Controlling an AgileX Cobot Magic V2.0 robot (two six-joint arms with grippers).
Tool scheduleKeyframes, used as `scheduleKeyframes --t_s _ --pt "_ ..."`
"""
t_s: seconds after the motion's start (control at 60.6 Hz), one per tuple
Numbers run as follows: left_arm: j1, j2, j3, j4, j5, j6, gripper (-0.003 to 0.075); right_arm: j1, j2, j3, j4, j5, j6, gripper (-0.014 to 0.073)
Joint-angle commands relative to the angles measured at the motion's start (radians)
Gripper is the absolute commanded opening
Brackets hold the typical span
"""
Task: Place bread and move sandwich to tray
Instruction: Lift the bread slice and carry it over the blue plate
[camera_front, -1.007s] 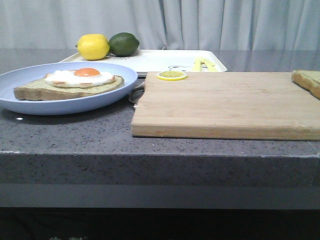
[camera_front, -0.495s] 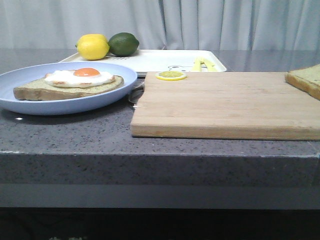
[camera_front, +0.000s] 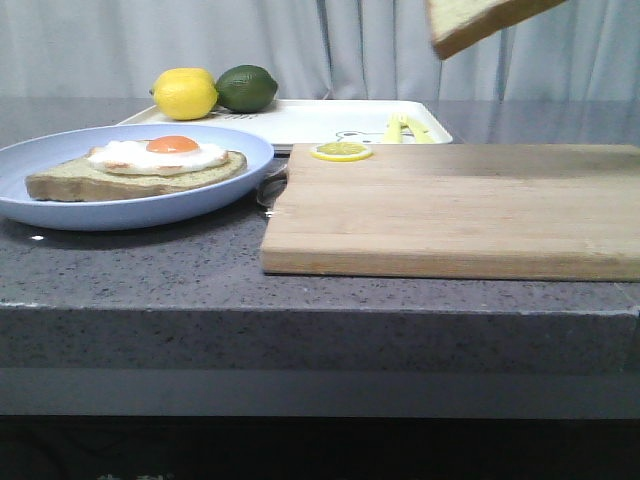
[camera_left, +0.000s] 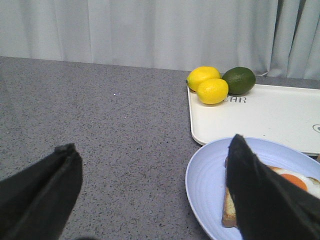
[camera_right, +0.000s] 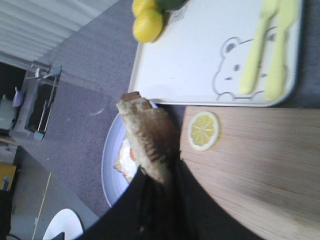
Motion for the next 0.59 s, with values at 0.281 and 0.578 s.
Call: scheduleKeyframes --t_s 0.281,0.578 --pt "-0.006 0.006 -0.038 -0.002 -0.082 -0.008 0.0587 0.551 0.073 -0.034 0.341 -0.417 0.014 -0.0060" --pt "-0.006 0.006 -0.038 -0.002 -0.082 -0.008 0.0587 0.702 0.212 -0.034 0.441 -0.681 0.014 -0.0060"
